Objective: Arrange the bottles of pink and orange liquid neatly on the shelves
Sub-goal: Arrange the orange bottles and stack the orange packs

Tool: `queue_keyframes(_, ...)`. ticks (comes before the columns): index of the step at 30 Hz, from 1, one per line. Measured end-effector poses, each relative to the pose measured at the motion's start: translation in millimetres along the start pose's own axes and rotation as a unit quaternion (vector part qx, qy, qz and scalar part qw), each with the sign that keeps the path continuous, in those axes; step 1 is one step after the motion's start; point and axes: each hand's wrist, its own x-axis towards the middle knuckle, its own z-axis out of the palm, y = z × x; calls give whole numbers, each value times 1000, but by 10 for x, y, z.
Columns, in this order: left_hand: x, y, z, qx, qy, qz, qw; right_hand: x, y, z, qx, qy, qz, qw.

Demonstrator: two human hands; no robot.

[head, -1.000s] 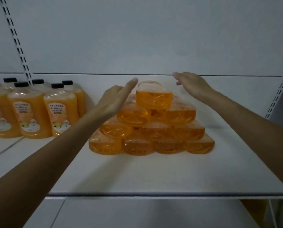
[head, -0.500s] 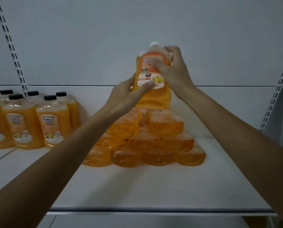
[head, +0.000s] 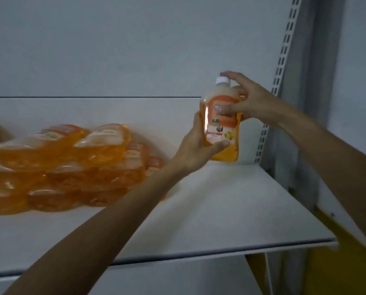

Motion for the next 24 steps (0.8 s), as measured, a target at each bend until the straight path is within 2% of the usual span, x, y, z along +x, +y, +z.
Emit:
queue_keyframes(4,116,-288,709,-53,-50,4,997,-167,629,-216,-80,-7,13,997)
queue_keyframes(9,180,-552,1193,-60,-63,-21,996,-261,1232,-247,-66,11,4,998)
queue_keyframes(13,219,-655,1316,89,-50,-60,993,-203,1484,-269,-149,32,-25,988)
queue_keyframes(15,217,-703,1333,236,-80,-92,964,-132,1558,-294,-192,48,-24,980)
queue_keyframes(17,204,-723,1338,359,-129,-109,918,-64,1607,-301,-210,74,-25,975)
queue_keyframes(19,208,-719,1339,400,-156,-113,896,-17,1651,-308,-216,94,-23,972)
queue_keyframes(24,225,-706,1338,415,-159,-115,889,9,1721,-329,-246,106,-23,963)
